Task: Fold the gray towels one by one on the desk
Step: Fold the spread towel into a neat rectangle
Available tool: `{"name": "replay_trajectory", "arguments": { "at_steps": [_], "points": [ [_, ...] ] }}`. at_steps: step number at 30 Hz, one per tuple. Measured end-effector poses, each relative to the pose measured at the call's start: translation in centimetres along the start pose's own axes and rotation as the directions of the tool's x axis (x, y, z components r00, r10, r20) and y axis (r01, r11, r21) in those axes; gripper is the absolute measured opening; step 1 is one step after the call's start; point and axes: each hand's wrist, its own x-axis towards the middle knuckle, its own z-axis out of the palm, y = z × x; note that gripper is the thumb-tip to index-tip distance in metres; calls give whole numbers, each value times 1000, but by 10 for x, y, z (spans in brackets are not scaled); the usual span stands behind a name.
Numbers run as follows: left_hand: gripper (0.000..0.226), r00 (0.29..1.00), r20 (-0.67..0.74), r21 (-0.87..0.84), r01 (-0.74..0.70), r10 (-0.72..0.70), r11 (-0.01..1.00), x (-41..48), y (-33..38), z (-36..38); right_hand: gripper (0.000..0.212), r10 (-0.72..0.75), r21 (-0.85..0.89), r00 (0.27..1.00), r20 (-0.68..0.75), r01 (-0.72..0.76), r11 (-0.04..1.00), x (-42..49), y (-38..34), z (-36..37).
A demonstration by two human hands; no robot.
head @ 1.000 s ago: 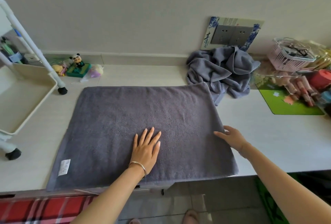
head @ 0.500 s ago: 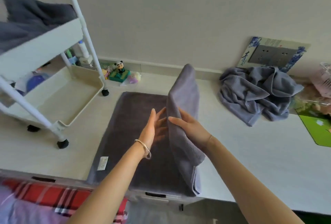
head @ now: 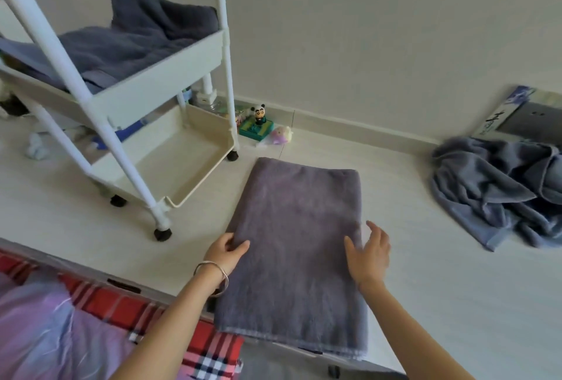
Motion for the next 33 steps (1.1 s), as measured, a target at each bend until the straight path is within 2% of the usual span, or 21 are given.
{"name": "replay_trajectory", "arguments": {
  "at_steps": [2, 3, 4, 6, 8, 10, 12, 14, 15, 17, 19, 20, 22, 24, 27, 30, 33],
  "points": [
    [30, 999, 7, 50, -39, 39, 998, 0, 2, 1, 58, 169, 95, 983, 70, -175, 980, 10, 12, -6],
    [27, 999, 9, 71, -54, 54, 996, 1, 2, 2, 53, 199, 144, 968, 151, -220, 965, 12, 15, -7],
    [24, 998, 14, 81, -65, 64, 995, 1, 4, 2, 44, 186, 158, 958, 220, -223, 962, 13, 15, -7],
    [19, 995, 28, 75, -97, 95, 992, 3, 8, 7, 27, 110, 162, 960, 259, -156, 974, 16, 20, -11],
    [20, 992, 83, 49, -97, 93, 994, 3, 15, 20, 20, 83, 199, 982, 170, -116, 973, 22, 30, -25],
    [30, 983, 163, -7, -86, 86, 996, 2, 20, 38, 19, 129, 229, 989, 66, -140, 963, 29, 43, -43],
    [34, 971, 219, -3, -92, 91, 996, 0, 26, 59, 30, 215, 175, 976, 42, -219, 960, 34, 61, -58],
    [32, 966, 239, 6, -102, 98, 995, 3, 32, 77, 46, 230, 60, 973, 13, -230, 971, 35, 73, -68],
    [29, 966, 240, 17, -105, 98, 994, 6, 35, 82, 51, 167, 11, 985, -32, -167, 986, 36, 76, -71],
    [26, 966, 246, 35, -95, 83, 995, 13, 39, 89, 54, -75, -122, 991, -108, 61, 991, 39, 72, -74],
    [27, 964, 258, 43, -82, 68, 996, 17, 38, 91, 55, -260, -270, 965, -13, 247, 931, 46, 64, -70],
    [27, 962, 264, 39, -80, 67, 996, 17, 36, 90, 54, -275, -330, 957, 86, 288, 899, 51, 62, -65],
    [24, 958, 276, 19, -84, 76, 996, 20, 34, 89, 54, -179, -470, 947, 266, 289, 834, 59, 68, -53],
    [23, 956, 282, 14, -86, 79, 996, 21, 30, 89, 57, -127, -553, 949, 289, 273, 787, 65, 71, -46],
    [22, 956, 274, 9, -115, 109, 993, 22, 30, 89, 52, -278, -467, 935, 219, 351, 812, 78, 52, -42],
    [29, 954, 271, 54, -144, 124, 988, 25, 34, 90, 48, -354, -395, 862, 362, 486, 779, 97, 25, -32],
    [32, 961, 251, 121, -151, 117, 981, 33, 37, 88, 47, -283, -445, 852, 440, 481, 755, 95, 23, -29]
  ]
}}
